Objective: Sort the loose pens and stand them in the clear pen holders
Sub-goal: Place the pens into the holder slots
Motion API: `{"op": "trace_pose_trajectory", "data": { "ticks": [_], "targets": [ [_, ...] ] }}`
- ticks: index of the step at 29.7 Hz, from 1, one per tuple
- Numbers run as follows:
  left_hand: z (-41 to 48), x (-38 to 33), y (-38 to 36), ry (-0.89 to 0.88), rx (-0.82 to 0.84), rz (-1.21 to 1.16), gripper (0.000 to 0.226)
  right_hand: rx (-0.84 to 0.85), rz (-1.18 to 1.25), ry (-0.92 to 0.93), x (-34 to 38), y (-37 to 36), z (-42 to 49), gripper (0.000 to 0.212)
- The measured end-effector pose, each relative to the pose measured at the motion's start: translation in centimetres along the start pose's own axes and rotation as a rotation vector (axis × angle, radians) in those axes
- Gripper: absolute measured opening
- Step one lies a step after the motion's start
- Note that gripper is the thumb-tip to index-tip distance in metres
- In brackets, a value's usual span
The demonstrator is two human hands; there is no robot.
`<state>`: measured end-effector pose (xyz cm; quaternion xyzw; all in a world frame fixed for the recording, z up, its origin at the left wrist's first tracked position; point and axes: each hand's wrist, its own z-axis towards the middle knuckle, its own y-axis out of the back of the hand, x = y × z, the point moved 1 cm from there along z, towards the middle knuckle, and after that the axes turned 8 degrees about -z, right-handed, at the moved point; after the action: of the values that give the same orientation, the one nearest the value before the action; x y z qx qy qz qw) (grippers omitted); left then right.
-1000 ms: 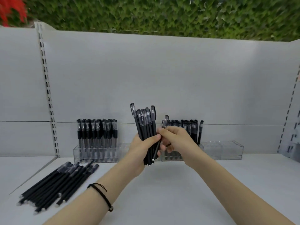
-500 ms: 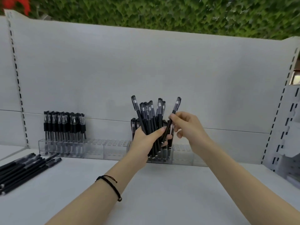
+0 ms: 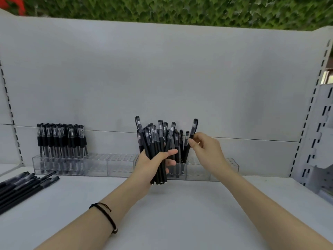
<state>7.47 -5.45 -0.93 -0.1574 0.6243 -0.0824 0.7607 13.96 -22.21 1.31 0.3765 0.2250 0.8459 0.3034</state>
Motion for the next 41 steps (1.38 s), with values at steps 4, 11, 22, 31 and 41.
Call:
{"op": "trace_pose_trajectory", "data": {
  "ticks": [4, 11, 22, 31, 41],
  "targets": [
    [-0.3, 0.1, -0.2, 0.012, 0.006, -0.052, 0.017, 0.162, -0.253, -0.014, -0.2, -1.3, -0.3, 0.024],
    [-0.3, 0.1, 0.1, 0.056, -0.074, -0.168, 0.013, 0.127, -0.264, -0.110, -0.4, -1.6, -1.0, 0.030],
    [-0.8, 0.7, -0.3, 0.070, 0.033, -0.261, 0.017, -0.066, 0.308, -0.030, 1.7, -0.6, -1.4, 0.018],
    [-0.8, 0.8, -0.2, 0.062, 0.080, -0.230, 0.012, -0.147, 0.561, -0.175, 2.1, 1.2, -0.5, 0.016],
    [-0.6, 1.1, -0.5, 0.009, 0.066, 0.004, 0.016, -0.359, 0.282, -0.070, -0.4, 1.4, 0.9, 0.011]
  ]
}}
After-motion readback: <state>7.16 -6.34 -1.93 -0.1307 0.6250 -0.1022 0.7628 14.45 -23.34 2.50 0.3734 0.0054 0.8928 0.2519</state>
